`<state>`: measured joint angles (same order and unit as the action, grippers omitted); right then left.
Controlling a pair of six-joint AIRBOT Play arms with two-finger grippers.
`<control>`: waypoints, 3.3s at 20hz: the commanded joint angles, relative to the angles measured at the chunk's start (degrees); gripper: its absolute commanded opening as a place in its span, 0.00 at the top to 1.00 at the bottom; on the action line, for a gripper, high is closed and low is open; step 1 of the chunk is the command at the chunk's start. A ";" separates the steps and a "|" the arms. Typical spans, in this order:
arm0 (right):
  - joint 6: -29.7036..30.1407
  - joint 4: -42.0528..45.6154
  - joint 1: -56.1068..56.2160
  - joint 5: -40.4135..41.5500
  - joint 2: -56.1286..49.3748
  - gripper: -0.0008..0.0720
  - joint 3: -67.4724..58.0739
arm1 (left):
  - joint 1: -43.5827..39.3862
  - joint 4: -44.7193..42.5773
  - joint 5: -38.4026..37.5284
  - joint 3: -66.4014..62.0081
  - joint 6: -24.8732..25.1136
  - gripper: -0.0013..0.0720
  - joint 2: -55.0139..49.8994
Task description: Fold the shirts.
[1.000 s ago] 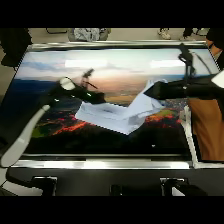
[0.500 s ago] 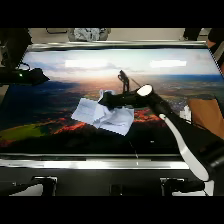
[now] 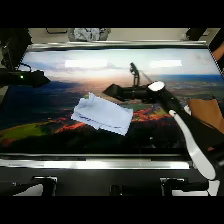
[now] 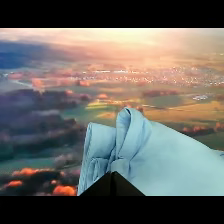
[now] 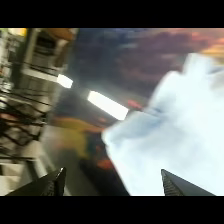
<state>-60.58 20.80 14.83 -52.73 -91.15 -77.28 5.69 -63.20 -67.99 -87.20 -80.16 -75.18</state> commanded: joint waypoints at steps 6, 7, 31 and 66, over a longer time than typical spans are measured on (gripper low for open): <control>-18.47 41.00 -13.27 -18.27 6.16 0.07 10.19 | 0.63 -0.46 -0.02 0.17 0.70 0.94 0.09; -17.90 35.28 -12.52 -13.14 5.95 0.07 13.55 | 0.63 -0.46 -0.02 0.20 0.70 0.94 0.09; -9.33 29.20 -34.88 -37.18 11.45 0.92 -22.08 | 0.63 -0.46 0.04 2.93 1.79 0.94 -0.57; -9.70 60.96 -80.32 -50.80 24.98 0.91 -2.54 | 0.63 0.20 -0.17 5.73 3.26 0.94 -0.42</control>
<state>-70.91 73.76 -65.28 -103.57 -70.15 -89.78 6.33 -63.40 -68.07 -81.49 -76.95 -75.68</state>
